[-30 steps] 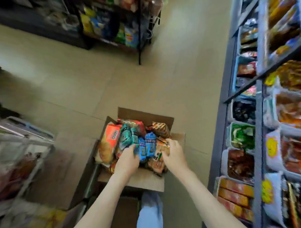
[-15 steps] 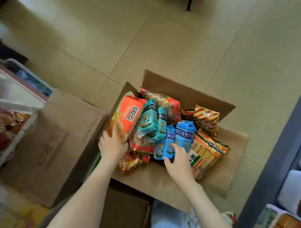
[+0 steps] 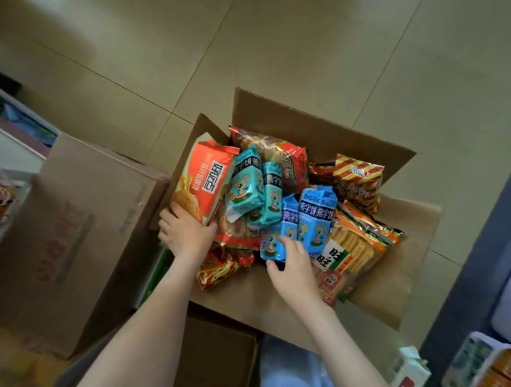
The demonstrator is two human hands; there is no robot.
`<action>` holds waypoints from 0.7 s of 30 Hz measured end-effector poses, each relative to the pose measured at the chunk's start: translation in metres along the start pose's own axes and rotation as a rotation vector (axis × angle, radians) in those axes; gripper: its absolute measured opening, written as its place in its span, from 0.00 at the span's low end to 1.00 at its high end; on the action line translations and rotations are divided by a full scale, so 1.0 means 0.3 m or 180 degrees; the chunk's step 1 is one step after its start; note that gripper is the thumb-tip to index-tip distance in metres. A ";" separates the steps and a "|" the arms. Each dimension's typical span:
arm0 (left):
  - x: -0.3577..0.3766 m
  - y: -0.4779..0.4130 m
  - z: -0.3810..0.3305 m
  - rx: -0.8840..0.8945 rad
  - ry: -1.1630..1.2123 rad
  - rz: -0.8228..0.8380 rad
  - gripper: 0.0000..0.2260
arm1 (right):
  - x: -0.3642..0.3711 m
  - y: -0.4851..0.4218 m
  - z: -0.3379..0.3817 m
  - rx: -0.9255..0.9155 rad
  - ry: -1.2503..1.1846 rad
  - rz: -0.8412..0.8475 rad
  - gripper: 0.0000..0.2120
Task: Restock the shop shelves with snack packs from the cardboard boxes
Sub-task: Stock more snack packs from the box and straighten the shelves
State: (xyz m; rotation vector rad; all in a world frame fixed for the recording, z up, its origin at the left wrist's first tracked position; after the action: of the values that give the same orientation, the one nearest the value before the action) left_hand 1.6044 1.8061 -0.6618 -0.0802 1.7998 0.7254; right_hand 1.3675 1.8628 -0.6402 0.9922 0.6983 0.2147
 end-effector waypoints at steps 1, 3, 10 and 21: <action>0.003 -0.004 0.001 -0.0028 0.0055 -0.0016 0.47 | 0.013 -0.004 0.014 -0.0030 -0.0007 0.0034 0.25; 0.008 -0.013 0.006 -0.0104 0.0133 -0.0021 0.48 | 0.036 -0.015 0.046 -0.0098 -0.0025 0.0060 0.25; -0.019 -0.045 0.018 -0.0051 -0.0027 0.0191 0.44 | 0.089 0.001 0.135 -0.0291 -0.0195 0.0183 0.25; -0.431 0.311 -0.226 0.0610 -0.0013 0.0253 0.38 | -0.335 0.396 0.324 -0.0781 0.0048 -0.0309 0.38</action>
State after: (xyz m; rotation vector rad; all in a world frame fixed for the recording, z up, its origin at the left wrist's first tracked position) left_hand 1.5566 1.8087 -0.4954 0.1205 1.8682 0.6048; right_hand 1.3682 1.8132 -0.4638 0.7215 0.7134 0.2174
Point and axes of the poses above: each hand's wrist, its own y-axis away from the middle knuckle, its own x-axis out of the palm, z = x × y, the point moved 8 cm from there along -y, towards the middle knuckle, and after that the axes turned 14 degrees about x, right-handed, at the moved point
